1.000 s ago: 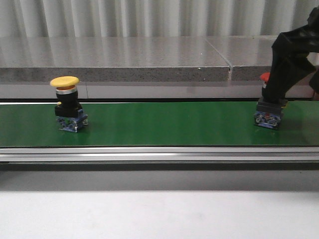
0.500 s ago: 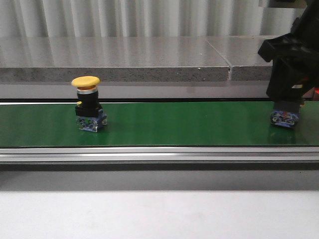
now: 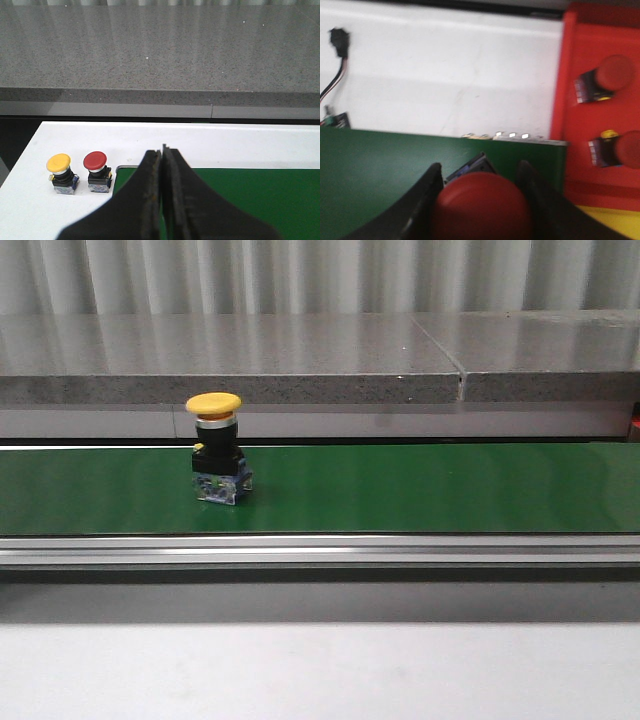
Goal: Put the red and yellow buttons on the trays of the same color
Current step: 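Lift the red button with the right gripper over the red tray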
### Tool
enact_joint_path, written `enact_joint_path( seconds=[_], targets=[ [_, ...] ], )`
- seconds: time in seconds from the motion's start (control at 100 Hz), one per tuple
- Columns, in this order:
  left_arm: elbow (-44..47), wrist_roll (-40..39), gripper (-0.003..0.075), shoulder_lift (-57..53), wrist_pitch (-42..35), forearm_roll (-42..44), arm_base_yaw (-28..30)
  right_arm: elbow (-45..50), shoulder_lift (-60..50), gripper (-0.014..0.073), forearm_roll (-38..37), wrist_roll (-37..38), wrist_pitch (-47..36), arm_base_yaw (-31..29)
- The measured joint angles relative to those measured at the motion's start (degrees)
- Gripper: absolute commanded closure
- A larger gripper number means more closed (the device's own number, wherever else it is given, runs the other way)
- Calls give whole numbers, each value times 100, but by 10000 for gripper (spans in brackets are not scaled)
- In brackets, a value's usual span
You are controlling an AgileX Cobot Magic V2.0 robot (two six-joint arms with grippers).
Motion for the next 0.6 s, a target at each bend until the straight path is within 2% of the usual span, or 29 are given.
enact_joint_path(
  seconds=[0.19,0.31,0.6],
  targets=[
    [0,0,740,0,0,0,0,-403,231,512,0,0,-47,-1037],
    [0,0,740,0,0,0,0,-583,565,512,-24,0,-302,-1492],
    [0,0,740,0,0,0,0,-1478,1816,512,-34,0,-731,-1696]
  ],
)
